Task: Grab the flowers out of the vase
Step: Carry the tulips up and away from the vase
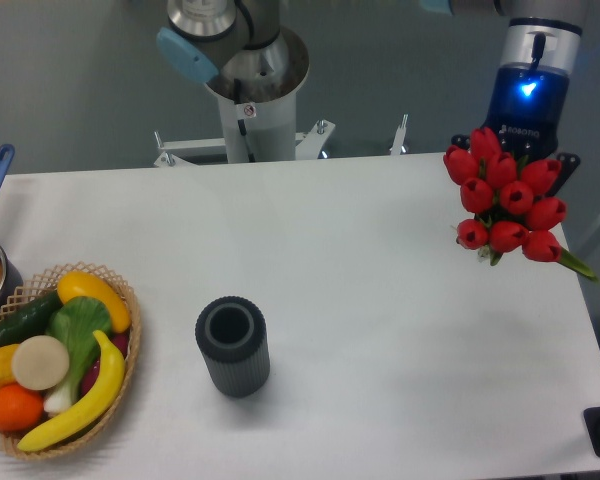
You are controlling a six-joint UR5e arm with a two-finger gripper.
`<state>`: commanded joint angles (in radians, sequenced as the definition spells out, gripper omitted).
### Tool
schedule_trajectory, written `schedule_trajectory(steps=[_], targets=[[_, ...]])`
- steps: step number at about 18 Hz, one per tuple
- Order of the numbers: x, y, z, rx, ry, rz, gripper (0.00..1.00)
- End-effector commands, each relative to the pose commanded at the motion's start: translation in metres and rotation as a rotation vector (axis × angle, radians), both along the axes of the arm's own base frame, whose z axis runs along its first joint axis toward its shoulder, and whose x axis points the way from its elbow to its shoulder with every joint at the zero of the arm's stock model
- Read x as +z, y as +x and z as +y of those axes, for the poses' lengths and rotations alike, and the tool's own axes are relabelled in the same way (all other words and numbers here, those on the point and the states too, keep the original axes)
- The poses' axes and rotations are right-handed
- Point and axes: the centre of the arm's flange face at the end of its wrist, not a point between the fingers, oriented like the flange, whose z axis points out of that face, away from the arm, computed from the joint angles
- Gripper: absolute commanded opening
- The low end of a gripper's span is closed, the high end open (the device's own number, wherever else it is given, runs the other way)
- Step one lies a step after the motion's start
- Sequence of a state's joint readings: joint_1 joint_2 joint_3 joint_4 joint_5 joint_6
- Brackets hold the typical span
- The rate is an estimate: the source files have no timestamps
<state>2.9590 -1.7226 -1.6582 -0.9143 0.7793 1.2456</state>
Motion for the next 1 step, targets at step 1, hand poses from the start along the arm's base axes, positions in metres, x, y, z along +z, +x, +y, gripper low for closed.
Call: schedule_trajectory(steps=[1], targets=[[-0.0007, 0.0008, -0.0001, 0.0, 0.0, -0.002, 0.44]])
